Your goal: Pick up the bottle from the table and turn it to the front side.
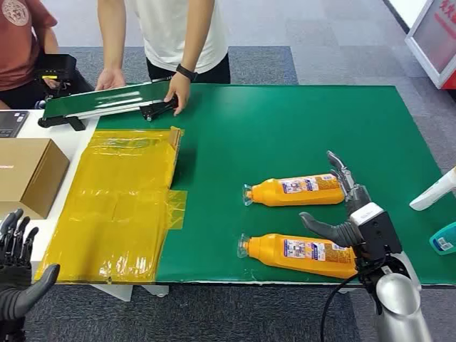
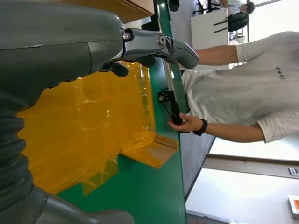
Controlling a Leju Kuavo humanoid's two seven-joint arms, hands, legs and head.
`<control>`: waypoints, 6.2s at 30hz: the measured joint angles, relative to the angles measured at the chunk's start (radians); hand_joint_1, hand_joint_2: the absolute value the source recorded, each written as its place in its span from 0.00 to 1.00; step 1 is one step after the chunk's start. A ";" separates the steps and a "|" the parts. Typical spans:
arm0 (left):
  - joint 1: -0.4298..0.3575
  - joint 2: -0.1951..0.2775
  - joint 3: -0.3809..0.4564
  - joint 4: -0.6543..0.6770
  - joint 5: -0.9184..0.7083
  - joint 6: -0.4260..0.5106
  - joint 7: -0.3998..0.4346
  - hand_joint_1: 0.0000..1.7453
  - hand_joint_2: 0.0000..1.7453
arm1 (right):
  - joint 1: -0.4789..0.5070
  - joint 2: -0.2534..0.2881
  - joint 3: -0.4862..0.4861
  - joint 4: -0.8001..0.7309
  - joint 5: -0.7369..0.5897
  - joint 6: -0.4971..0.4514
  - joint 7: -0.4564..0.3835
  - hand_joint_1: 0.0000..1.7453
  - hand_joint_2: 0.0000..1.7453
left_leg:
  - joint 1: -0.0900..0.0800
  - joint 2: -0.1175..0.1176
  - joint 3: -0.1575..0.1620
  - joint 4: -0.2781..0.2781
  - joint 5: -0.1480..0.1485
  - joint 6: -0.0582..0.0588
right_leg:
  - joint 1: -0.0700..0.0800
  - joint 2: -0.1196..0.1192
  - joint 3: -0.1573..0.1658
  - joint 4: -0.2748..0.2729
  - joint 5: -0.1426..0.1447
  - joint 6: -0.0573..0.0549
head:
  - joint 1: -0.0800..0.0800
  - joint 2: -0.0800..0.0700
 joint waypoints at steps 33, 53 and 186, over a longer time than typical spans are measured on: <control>0.026 -0.036 0.087 -0.063 0.008 -0.059 -0.010 0.00 1.00 | 0.075 -0.047 0.065 -0.074 0.704 -0.057 0.241 0.00 1.00 | 0.000 0.000 0.000 0.000 -0.001 0.001 | 0.000 0.000 0.000 0.000 -0.001 0.000 | 0.000 0.000; 0.018 -0.072 0.187 -0.096 0.009 -0.078 -0.018 0.00 1.00 | 0.221 -0.077 0.134 -0.165 0.897 -0.024 0.328 0.00 1.00 | 0.000 0.000 0.000 0.000 -0.002 0.001 | 0.000 0.000 0.000 0.000 -0.001 0.000 | 0.000 0.000; -0.573 -0.092 -0.642 0.533 0.204 0.077 0.123 0.00 1.00 | -0.369 0.323 0.288 0.656 0.205 -0.066 -0.027 1.00 1.00 | 0.000 0.000 -0.001 0.001 0.007 0.002 | 0.000 0.000 0.000 -0.001 0.008 0.001 | 0.000 0.000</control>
